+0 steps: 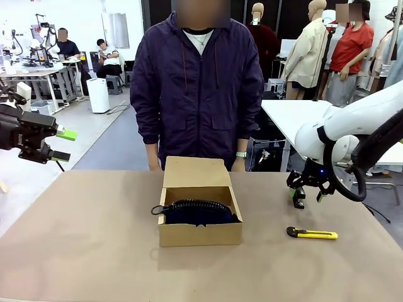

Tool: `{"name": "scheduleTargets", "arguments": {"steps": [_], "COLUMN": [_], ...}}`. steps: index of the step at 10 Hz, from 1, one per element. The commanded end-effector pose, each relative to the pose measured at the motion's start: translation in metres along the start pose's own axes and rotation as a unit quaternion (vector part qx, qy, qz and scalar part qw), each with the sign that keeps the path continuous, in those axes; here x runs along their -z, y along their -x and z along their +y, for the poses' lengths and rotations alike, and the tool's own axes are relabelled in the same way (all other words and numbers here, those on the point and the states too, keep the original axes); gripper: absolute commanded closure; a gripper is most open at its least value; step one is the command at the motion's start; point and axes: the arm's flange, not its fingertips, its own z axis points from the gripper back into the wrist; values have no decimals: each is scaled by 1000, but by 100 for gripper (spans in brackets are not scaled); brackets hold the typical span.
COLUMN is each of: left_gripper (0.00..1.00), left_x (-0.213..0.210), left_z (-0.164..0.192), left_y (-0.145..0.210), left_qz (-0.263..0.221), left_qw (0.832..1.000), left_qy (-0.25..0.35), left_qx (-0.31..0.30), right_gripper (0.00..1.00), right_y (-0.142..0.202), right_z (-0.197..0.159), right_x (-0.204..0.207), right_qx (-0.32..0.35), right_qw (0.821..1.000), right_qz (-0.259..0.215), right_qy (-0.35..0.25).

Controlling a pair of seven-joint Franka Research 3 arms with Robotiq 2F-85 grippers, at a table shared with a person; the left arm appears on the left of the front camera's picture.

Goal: Pack the items into the box.
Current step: Pick up the item indicated by the person and place it inside the Mailer Box.

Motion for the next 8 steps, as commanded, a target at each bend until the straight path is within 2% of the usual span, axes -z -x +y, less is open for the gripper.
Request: {"name": "scheduleTargets", "arguments": {"steps": [1,2,3,4,5,8], "left_gripper": [0,0,0,0,0,0], "left_x": [-3,-3,-3,-3,-3,-3], "left_z": [0,0,0,0,0,0], "left_y": [0,0,0,0,0,0], "left_qz": [3,3,3,3,3,3], "left_qw": [1000,1000,1000,1000,1000,1000], "left_qy": [3,3,3,3,3,3], "left_qx": [2,2,2,2,2,2], "right_gripper": [0,0,39,97,100,100], "right_y": [-9,-10,-10,-11,-12,-11], "right_z": [3,5,6,6,7,7], "right_x": [3,5,4,5,6,6], "right_qx": [3,-5,-12,-16,-19,-31], "right_qw": [1000,1000,999,999,999,999], "right_qz": [-18,-15,-26,-24,-24,-22], "right_qy": [14,15,16,17,18,18]}}
